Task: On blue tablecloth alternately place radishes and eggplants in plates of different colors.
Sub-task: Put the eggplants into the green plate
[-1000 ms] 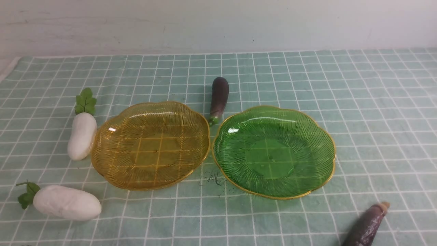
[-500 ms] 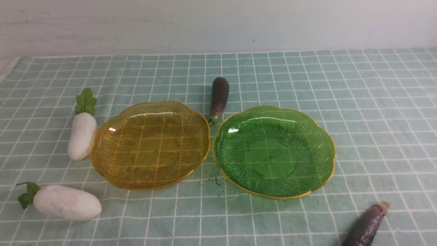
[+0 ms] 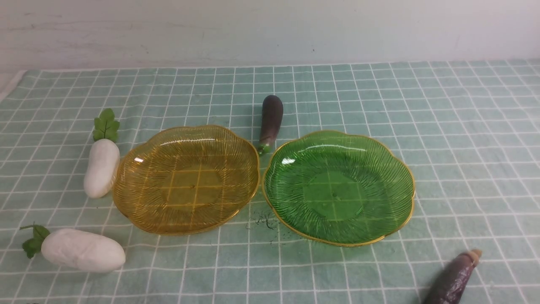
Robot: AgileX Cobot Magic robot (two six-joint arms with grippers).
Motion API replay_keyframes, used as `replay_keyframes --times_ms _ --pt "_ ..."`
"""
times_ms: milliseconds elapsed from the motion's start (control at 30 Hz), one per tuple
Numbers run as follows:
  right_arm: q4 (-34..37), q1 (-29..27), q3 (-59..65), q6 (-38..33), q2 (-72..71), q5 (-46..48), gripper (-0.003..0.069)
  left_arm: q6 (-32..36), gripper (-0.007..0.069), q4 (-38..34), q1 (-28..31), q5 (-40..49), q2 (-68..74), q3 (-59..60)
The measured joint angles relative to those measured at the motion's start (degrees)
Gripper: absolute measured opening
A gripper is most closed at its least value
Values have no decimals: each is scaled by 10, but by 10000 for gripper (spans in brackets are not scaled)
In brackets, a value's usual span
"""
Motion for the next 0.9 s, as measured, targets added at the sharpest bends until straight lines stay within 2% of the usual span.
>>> replay_keyframes --times_ms 67,167,333,433,500,567,667,767,900 --pt "2 0 0 2 0 0 -15 0 -5 0 0 0 0 0" --pt "60 0 0 40 0 0 -15 0 -5 0 0 0 0 0" --pt "263 0 3 130 0 0 -15 -2 -5 -2 0 0 0 0" --pt "341 0 4 141 0 -5 -15 -42 -5 -57 0 0 0 0" --pt "374 0 3 141 0 -8 -15 -87 -5 -141 0 1 0 0" --pt "390 0 -2 125 0 0 -15 -132 -5 -235 0 2 0 0" --pt "386 0 -53 68 0 27 -15 -152 -5 -361 0 1 0 0" --pt "362 0 -109 33 17 57 -15 -149 -5 -409 0 -7 0 0" --pt "285 0 -188 25 93 151 -14 -130 -5 -465 0 -28 0 0"
